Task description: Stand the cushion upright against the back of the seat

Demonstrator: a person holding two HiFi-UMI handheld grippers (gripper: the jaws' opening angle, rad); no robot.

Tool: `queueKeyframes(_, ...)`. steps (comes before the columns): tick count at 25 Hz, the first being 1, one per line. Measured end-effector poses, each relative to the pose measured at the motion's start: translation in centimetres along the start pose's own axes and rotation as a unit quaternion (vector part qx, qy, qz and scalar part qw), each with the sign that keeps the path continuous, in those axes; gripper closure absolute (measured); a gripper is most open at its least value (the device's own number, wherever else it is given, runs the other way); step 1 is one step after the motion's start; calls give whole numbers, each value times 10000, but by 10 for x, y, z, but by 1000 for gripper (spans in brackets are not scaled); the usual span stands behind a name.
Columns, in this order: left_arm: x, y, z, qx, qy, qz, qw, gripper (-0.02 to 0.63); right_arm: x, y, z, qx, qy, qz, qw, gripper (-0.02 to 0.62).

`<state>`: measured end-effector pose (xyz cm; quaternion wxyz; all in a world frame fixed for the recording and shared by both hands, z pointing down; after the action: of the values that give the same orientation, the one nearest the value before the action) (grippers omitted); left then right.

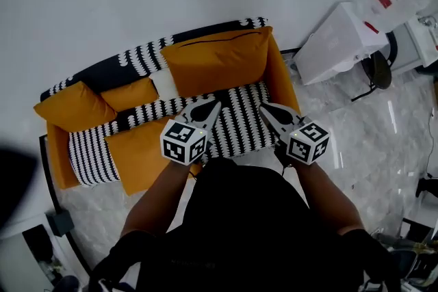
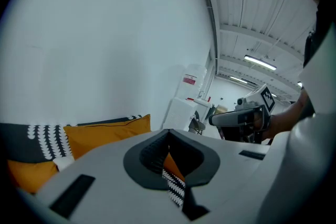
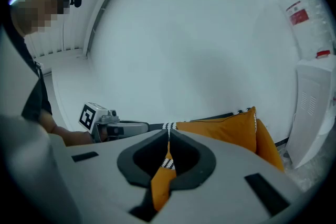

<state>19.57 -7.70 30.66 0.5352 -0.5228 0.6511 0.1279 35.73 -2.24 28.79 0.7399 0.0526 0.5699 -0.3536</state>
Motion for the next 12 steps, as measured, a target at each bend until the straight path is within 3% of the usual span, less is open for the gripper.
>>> queueKeyframes(5, -26, 42, 34, 534, 130, 329, 9979, 589, -29, 53, -18, 62, 29, 93, 9999, 557)
queueKeyframes(12, -76, 99, 96, 849, 63, 396, 9956, 589, -69, 111, -66, 279, 157, 204, 9993, 557)
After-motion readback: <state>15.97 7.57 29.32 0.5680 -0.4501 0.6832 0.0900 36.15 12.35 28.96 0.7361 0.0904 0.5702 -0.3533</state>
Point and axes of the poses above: the fingertips, and each gripper's own axes: y backward along the fingers, z to its right, x out of its top, the point moved 4 cm from there along y, backward along the fingers, and after that the axes turned 6 degrees about y, right-handed, at the moved point
